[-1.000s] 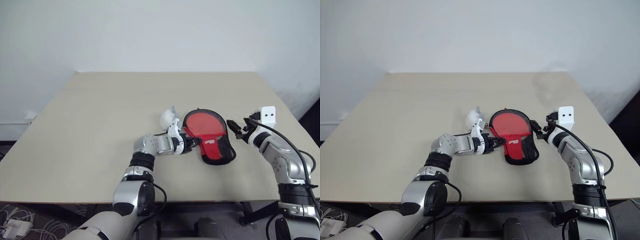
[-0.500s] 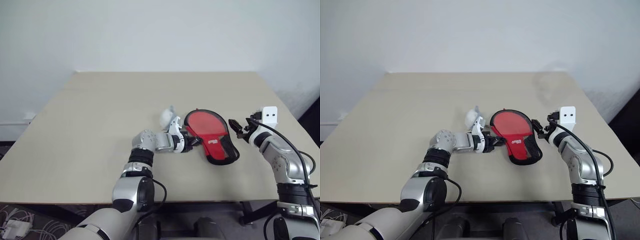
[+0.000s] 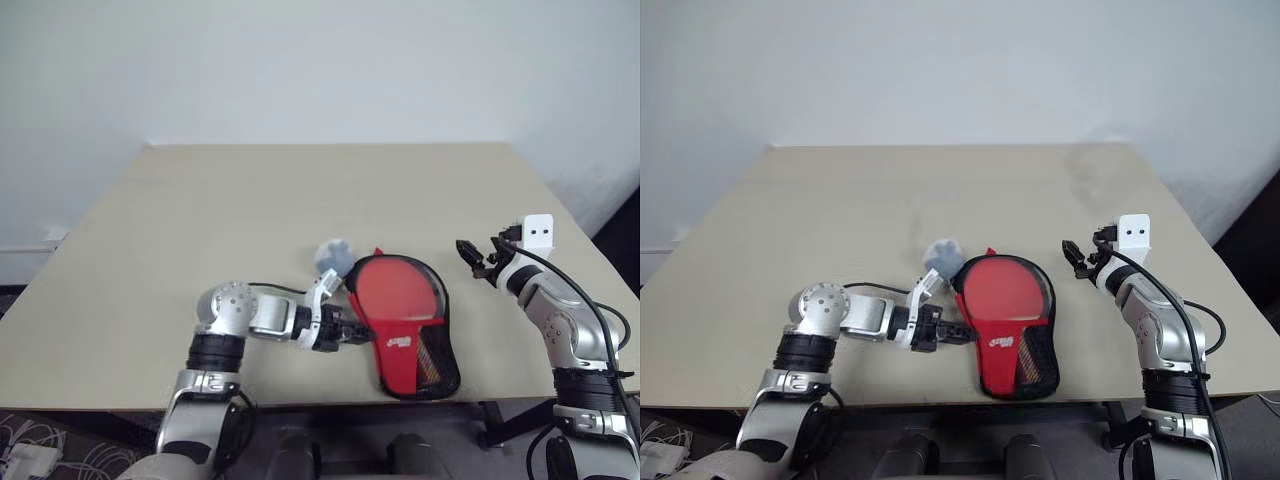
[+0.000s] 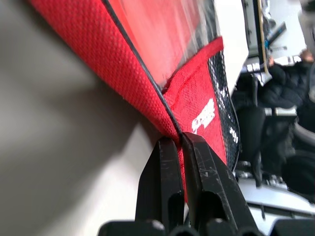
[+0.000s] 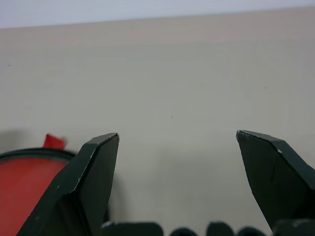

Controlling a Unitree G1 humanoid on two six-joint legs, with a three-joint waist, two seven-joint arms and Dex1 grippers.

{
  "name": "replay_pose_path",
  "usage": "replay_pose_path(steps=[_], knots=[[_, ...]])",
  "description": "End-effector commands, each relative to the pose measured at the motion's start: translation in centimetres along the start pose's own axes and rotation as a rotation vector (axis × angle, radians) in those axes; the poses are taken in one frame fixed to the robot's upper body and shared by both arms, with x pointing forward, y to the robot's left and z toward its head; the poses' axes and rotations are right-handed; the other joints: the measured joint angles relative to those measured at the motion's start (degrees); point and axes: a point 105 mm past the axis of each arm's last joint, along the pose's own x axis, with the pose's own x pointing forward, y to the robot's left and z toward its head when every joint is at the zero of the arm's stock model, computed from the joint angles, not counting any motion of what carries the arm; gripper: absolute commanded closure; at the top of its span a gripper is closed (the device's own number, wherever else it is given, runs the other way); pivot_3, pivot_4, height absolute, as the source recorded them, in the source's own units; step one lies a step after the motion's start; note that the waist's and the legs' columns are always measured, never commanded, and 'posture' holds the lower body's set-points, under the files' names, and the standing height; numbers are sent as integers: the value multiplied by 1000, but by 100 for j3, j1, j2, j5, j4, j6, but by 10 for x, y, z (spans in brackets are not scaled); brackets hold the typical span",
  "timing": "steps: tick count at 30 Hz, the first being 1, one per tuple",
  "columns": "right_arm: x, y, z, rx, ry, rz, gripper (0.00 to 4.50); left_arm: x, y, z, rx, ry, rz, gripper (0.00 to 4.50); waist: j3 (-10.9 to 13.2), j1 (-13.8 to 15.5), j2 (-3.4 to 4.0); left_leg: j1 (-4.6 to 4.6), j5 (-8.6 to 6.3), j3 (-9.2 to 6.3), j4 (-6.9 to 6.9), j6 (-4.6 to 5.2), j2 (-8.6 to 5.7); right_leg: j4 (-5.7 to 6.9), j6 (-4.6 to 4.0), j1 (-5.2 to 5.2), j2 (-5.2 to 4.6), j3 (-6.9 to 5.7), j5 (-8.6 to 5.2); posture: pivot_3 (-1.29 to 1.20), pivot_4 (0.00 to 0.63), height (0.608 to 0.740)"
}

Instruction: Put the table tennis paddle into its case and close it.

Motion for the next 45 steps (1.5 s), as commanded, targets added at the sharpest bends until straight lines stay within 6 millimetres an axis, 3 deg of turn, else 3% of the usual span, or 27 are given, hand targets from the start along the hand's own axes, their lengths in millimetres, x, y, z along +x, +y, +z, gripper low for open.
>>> replay_pose_path(steps=[1, 8, 11, 17, 21, 24, 29, 34, 38, 43, 45], knots=[[-1, 4, 19, -30, -60, 18, 359, 5, -24, -8, 54, 50, -99, 4467, 0, 24, -1, -1, 0, 0, 0, 1, 0, 0, 0, -1, 0, 0, 0, 0, 0, 740], [0, 6, 20, -31, -61, 31, 359, 2, -26, -14, 82, 62, -65, 4467, 0, 23, 0, 0, 1, -1, 1, -1, 0, 0, -14, 0, 0, -1, -8, 0, 0, 740], [0, 6, 18, -28, -57, 30, 359, 0, -24, -11, 84, 37, -40, 3797, 0, 23, 0, 0, 2, -1, 1, 0, 0, 0, -14, -1, 0, -1, -8, 0, 0, 740], [2, 7, 19, -26, -51, 42, 359, -6, -16, -6, 85, 21, 36, 1811, 0, 23, -1, 0, 2, 0, 1, -3, 0, 0, -14, 0, 0, -1, -7, 0, 0, 740], [0, 14, 24, -19, -70, 102, 359, -25, -22, 4, 219, -12, 103, 477, 0, 14, -2, 0, -1, -1, 1, -11, 0, 0, -15, -2, 1, -2, -7, 0, 0, 740], [-8, 34, 30, -26, -96, 235, 359, -41, -33, 10, 417, -41, 151, 477, -1, -5, 0, 1, 2, 0, -14, -26, 0, 1, -19, -9, 3, -1, -5, 0, 0, 740], [-24, 80, 22, -30, -79, 477, 359, -77, -61, 40, 691, -194, 88, 477, -1, 24, -2, 5, 9, 2, -38, -39, 0, -10, -20, -9, 1, -4, -6, 0, 0, 740], [-27, 105, -1, -65, -6, 579, 359, -104, -40, 79, 747, -319, 220, 477, -2, 21, -6, 10, 10, 1, -33, -40, 0, -12, -22, -17, -1, -7, -6, 0, 0, 740], [-31, 121, -17, -97, 53, 649, 359, -119, -8, 109, 756, -387, 397, 477, -1, 27, -7, 7, 10, 0, -35, -39, 0, -11, -22, -16, -1, -8, -6, 0, 0, 740], [-21, 121, -33, -134, 104, 608, 359, -118, 8, 129, 779, -439, 420, 477, 11, 26, -30, 2, 11, 0, -35, -37, 1, -10, -21, -15, -1, -8, -6, 0, 0, 740], [-20, 124, -38, -109, 127, 624, 359, -106, 13, 130, 750, -420, 396, 477, 13, 29, -35, 0, 11, 1, -33, -36, 1, -9, -21, -13, -1, -8, -5, 0, 0, 740]])
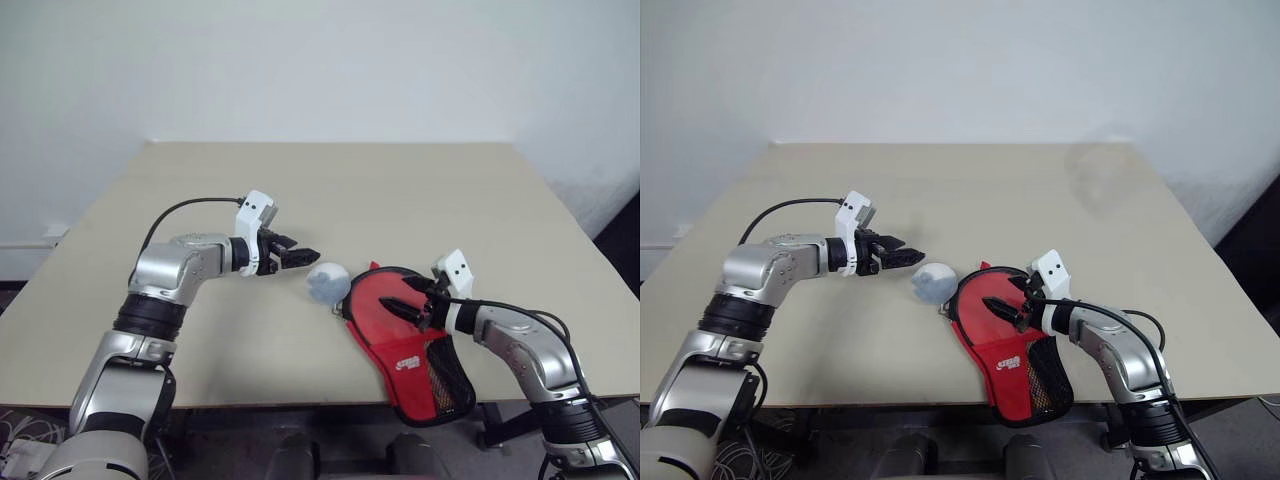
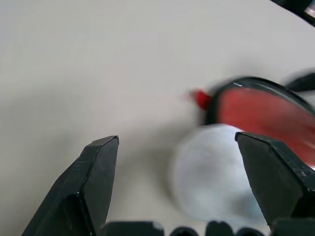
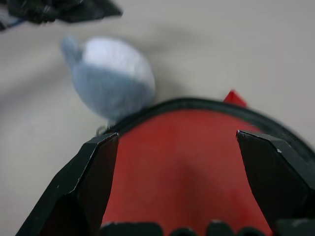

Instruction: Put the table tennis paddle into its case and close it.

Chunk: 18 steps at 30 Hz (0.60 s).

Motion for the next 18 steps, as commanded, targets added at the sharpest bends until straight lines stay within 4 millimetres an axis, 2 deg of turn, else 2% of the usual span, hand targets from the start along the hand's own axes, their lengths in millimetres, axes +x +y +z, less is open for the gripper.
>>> replay_pose_path(steps=[1, 4, 9, 14, 18], knots=[[3, 2, 8, -15, -22, 20, 359, 14, -8, 12, 10, -28, -53, 477, 0, 6, -4, 0, 0, 0, 1, 1, 0, 1, 0, 2, 0, -1, 0, 0, 0, 740], [8, 5, -1, -16, 4, 26, 359, 22, -20, 10, -57, -33, -145, 477, 2, 1, -8, -1, 5, -1, 2, 7, 0, 4, 1, 3, 0, -1, 0, 0, 0, 740], [13, 3, -13, -26, 51, 9, 359, 30, -38, -6, -57, 9, -249, 477, 3, -4, -11, 1, 14, -1, 0, 23, 2, 10, 1, -1, 2, 1, 1, 0, 0, 740], [15, -2, -17, -43, 69, -10, 359, 32, -37, -35, -6, 120, -238, 477, 1, -3, -16, 4, 14, -1, 6, 23, 2, 8, 1, 9, 2, 1, 1, 0, 0, 740], [15, -7, -18, -44, 82, -25, 359, 30, -36, -44, -34, 169, -241, 477, -4, 0, -24, 4, 12, -5, 11, 20, 2, 9, 1, 11, 2, -2, 1, 0, 0, 740]])
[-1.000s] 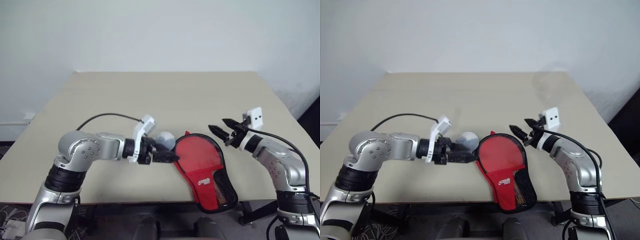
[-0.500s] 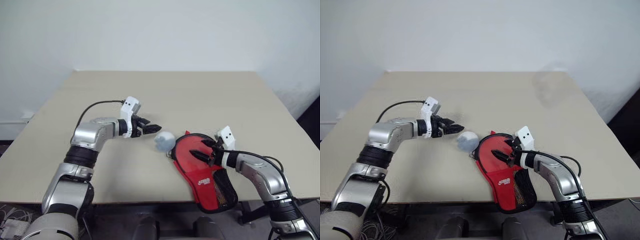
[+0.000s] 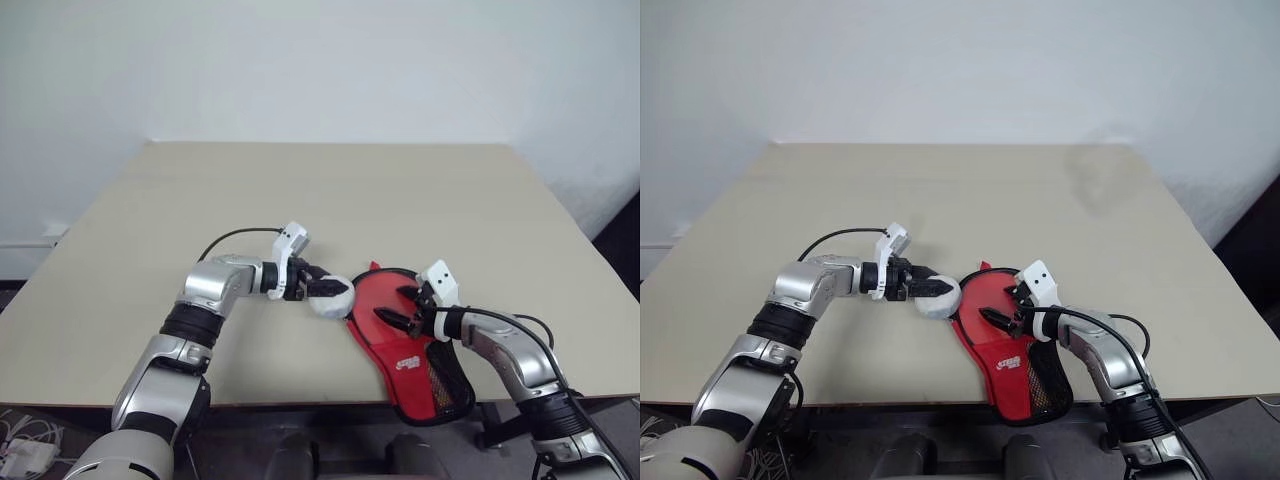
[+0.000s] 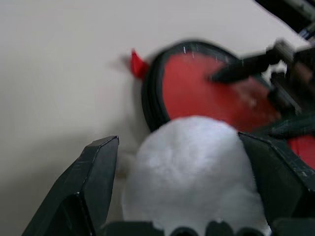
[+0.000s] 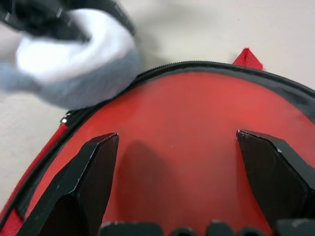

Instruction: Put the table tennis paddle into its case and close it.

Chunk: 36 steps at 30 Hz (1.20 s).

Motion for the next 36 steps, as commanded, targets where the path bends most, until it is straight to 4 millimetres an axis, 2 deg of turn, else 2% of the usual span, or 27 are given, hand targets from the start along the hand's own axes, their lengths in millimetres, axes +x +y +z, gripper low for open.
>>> replay_pose_path(steps=[1, 4, 7, 15, 17, 19, 23, 28, 32, 36], knots=[[1, -5, 0, -21, 15, -21, 359, -4, 0, -6, 15, 65, 9, 477, -2, -2, -2, 1, 0, 0, 0, 0, 0, 0, 0, 0, 0, 0, 0, 0, 0, 740], [3, -7, -6, -35, 45, -33, 359, -4, 1, -15, 59, 105, 20, 477, -4, -3, -3, 1, 0, 0, 0, 0, 0, 2, 0, 0, 0, 0, 0, 0, 0, 740], [6, -8, -7, -38, 55, -38, 359, -4, -4, -17, 67, 105, -17, 1040, -10, -3, -12, 6, -1, -1, 1, -2, 0, 2, 0, 3, 0, -1, 0, 0, 0, 740], [10, -9, -12, -30, 95, -30, 359, -11, -4, -8, 102, 92, -24, 3572, -15, -3, -17, 7, -5, -2, 1, -8, 1, 3, 0, 5, 0, -3, 0, 0, 0, 740], [11, -7, -14, -33, 108, -13, 359, -11, 0, -2, 94, 81, 3, 4082, -17, -2, -19, 7, -4, -2, 1, -7, 1, 3, 0, 5, 0, -3, 0, 0, 0, 740], [10, -1, -19, -22, 139, 28, 359, -12, 2, 7, 119, 76, 7, 4388, -18, -3, -21, 7, -3, -6, 4, -5, 1, 4, 0, 4, 0, -7, 0, 0, 0, 740], [9, 4, -47, -37, 296, 55, 359, -14, 22, 50, 129, -32, 124, 4388, -20, 2, -28, 6, 1, -13, 10, 2, 1, 4, 1, 3, 0, -17, 0, 0, 0, 740], [8, 2, -64, -50, 382, 32, 359, -9, 37, 81, 194, -55, 235, 4388, -39, -2, -51, 7, -7, -23, 17, -10, 2, 4, 1, 7, 1, -28, 0, 0, 0, 740], [7, 0, -69, -56, 399, 12, 359, -2, 38, 98, 231, -85, 266, 4388, -49, -5, -53, 9, -9, -23, 17, -12, 2, 4, 1, 9, 1, -29, 0, 0, 0, 740], [5, 1, -71, -52, 391, 3, 359, 19, 32, 118, 251, -166, 316, 4388, -61, 0, -71, 9, -9, -25, 18, -14, 3, 5, 1, 11, 1, -33, 0, 0, 0, 740]])
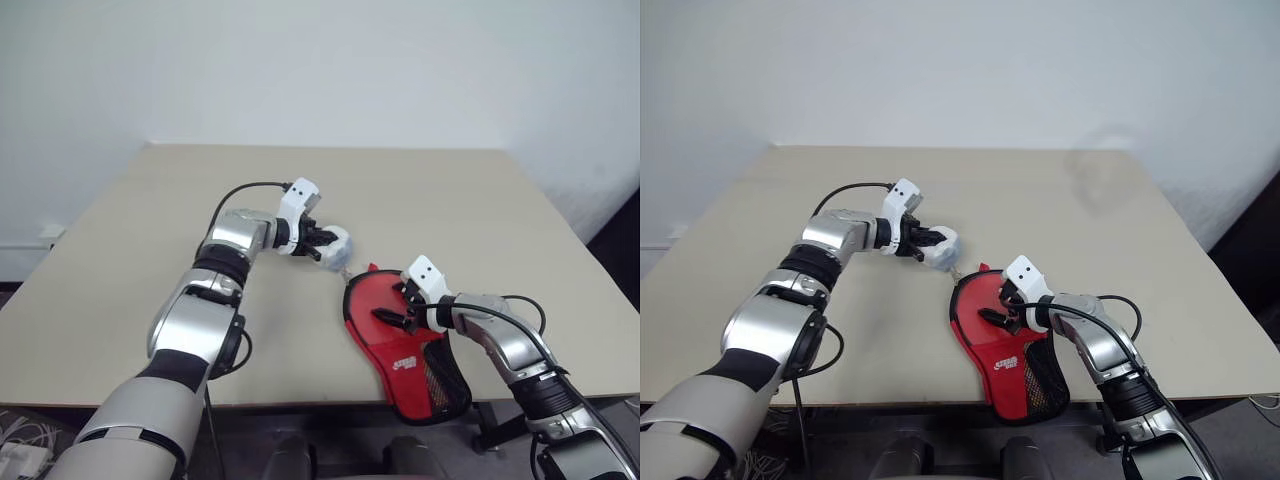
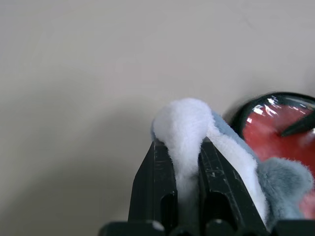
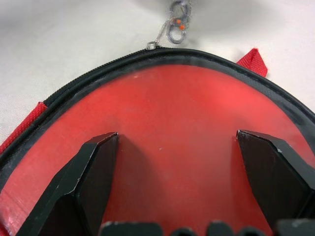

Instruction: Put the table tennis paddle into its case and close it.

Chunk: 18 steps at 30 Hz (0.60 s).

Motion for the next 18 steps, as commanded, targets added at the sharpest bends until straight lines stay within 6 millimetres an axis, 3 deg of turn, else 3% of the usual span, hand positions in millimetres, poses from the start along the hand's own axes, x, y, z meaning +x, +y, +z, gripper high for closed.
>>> replay_pose_path(steps=[1, 5, 10, 16, 18], knots=[[3, 11, -64, 83, 231, 1, 359, 4, -2, 49, 92, -148, 91, 4388, -8, 1, -13, 0, 0, -1, 1, 0, 0, 0, 0, 1, 0, -1, 0, 0, 0, 740], [1, 10, -65, 83, 226, -13, 359, 26, -26, 68, 111, -283, 86, 4388, -16, 4, -18, 1, -1, -3, 2, -2, 0, -3, 13, 7, 0, -2, 7, 0, 0, 740], [-1, 10, -66, 85, 220, -25, 359, 53, -64, 77, 126, -394, 46, 4388, -17, 27, -18, 0, -1, -3, 3, -2, -1, -3, 14, 12, 0, -2, 8, 0, 0, 740], [0, 6, -64, 81, 207, -57, 359, 65, -108, 66, 172, -387, -208, 4388, -30, 111, 3, 4, -2, -1, 8, -4, -1, -5, 4, 14, -1, -2, 2, 0, 0, 740], [0, 4, -63, 79, 200, -62, 359, 63, -116, 56, 182, -346, -309, 3761, -37, 112, 13, 5, -2, -1, 8, -4, -1, -5, 0, 14, -1, -2, 0, 0, 0, 740]])
